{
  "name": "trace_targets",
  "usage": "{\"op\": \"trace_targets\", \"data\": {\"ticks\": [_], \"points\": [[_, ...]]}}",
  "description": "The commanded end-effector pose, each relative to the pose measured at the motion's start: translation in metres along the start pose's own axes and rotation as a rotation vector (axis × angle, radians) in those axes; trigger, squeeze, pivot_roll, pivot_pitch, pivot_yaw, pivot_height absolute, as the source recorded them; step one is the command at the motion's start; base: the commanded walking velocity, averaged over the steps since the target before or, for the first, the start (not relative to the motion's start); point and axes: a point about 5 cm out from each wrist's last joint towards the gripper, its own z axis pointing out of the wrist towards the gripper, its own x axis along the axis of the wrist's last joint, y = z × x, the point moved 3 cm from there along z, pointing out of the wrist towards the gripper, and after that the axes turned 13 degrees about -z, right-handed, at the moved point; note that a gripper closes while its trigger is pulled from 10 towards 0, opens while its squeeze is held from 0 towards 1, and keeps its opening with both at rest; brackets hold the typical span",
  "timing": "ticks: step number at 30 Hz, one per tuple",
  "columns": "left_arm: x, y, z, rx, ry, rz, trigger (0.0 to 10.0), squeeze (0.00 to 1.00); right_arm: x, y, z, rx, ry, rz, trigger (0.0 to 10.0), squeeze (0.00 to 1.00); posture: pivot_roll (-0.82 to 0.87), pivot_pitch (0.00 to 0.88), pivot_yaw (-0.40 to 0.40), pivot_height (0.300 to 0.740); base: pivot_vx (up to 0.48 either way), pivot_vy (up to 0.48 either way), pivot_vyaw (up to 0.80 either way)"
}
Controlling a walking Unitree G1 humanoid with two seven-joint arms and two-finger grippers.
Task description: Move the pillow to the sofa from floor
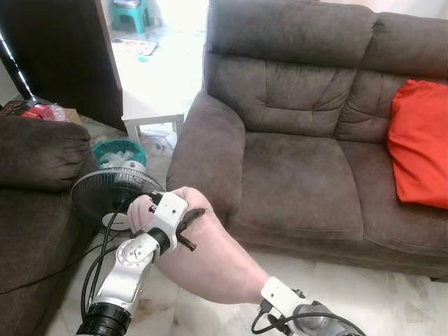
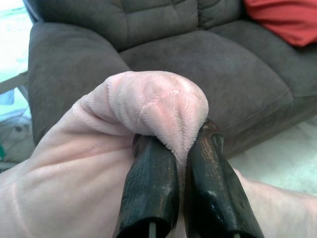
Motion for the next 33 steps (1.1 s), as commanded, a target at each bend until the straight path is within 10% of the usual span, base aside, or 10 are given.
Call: {"op": "trace_targets", "data": {"ticks": [1,15,17,26,33], "points": [[0.034,0.010,0.007,-0.061,0.114,0.022,10.0,0.00,-0.002,0.001,0.000,-0.009,-0.016,0.015,10.0,0.00,0.21,0.000,-0.111,0.740,0.000,0.000,0.00],[0.037,0.015,0.005,-0.108,0.104,0.026,10.0,0.00,0.020,0.032,-0.001,-0.109,-0.028,0.029,10.0,0.00,0.22,0.000,-0.109,0.740,0.000,0.000,0.00],[0.039,0.015,0.005,-0.110,0.104,0.027,10.0,0.00,0.036,0.043,-0.002,-0.119,-0.006,0.032,0.0,0.00,0.22,0.000,-0.109,0.740,0.000,0.000,0.00],[0.040,0.014,0.005,-0.106,0.103,0.031,10.0,0.00,0.056,0.068,-0.007,-0.153,0.015,0.032,0.0,0.00,0.22,0.000,-0.111,0.740,0.000,0.000,0.00],[0.039,0.015,0.005,-0.106,0.097,0.029,10.0,0.00,0.038,0.054,-0.005,-0.122,-0.005,0.030,0.0,0.00,0.22,0.000,-0.113,0.740,0.000,0.000,0.00]]}}
